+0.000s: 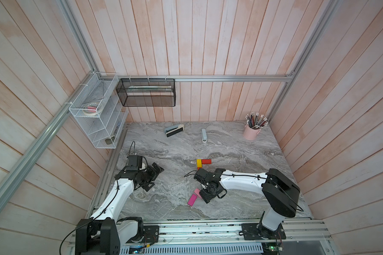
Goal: Assemble the number 6 with building blocks
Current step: Assemble the building block at the center of the board.
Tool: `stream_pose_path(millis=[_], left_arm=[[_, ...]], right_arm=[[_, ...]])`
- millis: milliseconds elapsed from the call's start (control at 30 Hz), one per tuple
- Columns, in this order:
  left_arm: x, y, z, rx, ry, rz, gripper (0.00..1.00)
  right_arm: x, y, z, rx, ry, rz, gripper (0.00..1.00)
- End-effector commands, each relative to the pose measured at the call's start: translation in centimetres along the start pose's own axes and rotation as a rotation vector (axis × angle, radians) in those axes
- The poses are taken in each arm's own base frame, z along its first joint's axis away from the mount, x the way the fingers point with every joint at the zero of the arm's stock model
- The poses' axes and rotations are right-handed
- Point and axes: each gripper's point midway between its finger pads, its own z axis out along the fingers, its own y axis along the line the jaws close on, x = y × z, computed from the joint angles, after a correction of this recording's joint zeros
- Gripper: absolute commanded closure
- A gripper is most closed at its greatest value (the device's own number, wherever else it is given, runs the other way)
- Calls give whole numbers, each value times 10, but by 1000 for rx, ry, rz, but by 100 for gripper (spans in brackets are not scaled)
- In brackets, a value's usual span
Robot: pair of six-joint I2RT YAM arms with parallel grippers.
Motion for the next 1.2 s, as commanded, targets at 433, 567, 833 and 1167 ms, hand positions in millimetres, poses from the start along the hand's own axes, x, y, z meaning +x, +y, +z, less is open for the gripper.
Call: stream_pose_path(millis=[433,567,833,1167], left_arm=[[-3,-2,-1,1,-20,11,0],[-3,-3,-2,1,-20,12,0],[-2,-2,-5,-4,-24,21,0],[-3,-6,-6,3,-25,31,0]], right_arm=[[-14,-44,-16,-35,17,409,31],[-14,-50,-4,2,60,459,31],[-21,-50,4,-6,62,508,28],[-22,-53,-10,-2,13,415,12]])
